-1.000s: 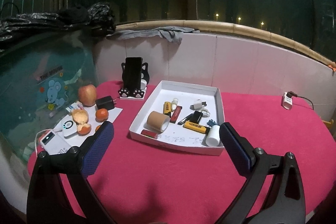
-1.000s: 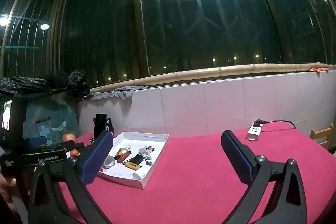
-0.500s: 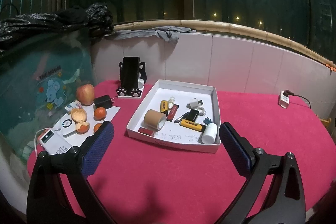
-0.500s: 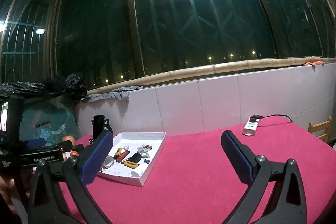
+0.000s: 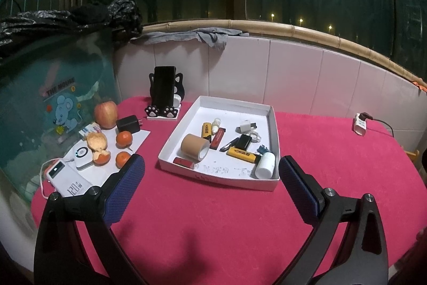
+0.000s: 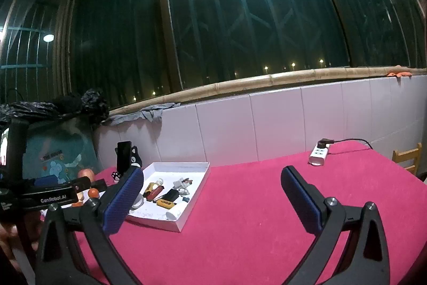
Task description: Organize rigid objects
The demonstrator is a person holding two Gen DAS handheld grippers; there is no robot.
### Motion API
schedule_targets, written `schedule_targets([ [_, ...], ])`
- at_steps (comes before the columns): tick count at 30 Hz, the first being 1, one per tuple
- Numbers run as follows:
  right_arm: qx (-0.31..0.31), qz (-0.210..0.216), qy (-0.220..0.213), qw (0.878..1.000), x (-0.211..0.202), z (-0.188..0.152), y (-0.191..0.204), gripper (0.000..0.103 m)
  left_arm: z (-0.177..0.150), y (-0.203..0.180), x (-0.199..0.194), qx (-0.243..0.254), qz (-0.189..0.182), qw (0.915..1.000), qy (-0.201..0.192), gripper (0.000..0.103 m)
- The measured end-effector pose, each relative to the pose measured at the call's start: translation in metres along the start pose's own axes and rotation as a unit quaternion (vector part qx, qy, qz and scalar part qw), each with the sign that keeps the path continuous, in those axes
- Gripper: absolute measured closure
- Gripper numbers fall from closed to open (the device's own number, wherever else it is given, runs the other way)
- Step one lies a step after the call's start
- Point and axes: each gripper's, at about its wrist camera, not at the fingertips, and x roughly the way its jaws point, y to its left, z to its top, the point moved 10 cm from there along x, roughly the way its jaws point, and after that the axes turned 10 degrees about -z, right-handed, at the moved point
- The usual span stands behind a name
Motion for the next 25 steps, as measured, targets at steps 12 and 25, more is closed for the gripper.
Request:
schedule_targets([
  [12, -0.001, -0.002, 0.002, 1.0, -0.001, -0.0008, -0.0002, 0.0, 0.0002, -0.0008, 0.0008, 0.003, -0.003, 1.0, 0.002, 0.002],
  [25, 0.008, -0.007, 0.014, 1.0, 0.0057, -0.0067, -0.0078, 0.0, -0.004, -0.0091, 0.0083, 0.01, -0.012, 0.9998, 0.01, 0.002],
])
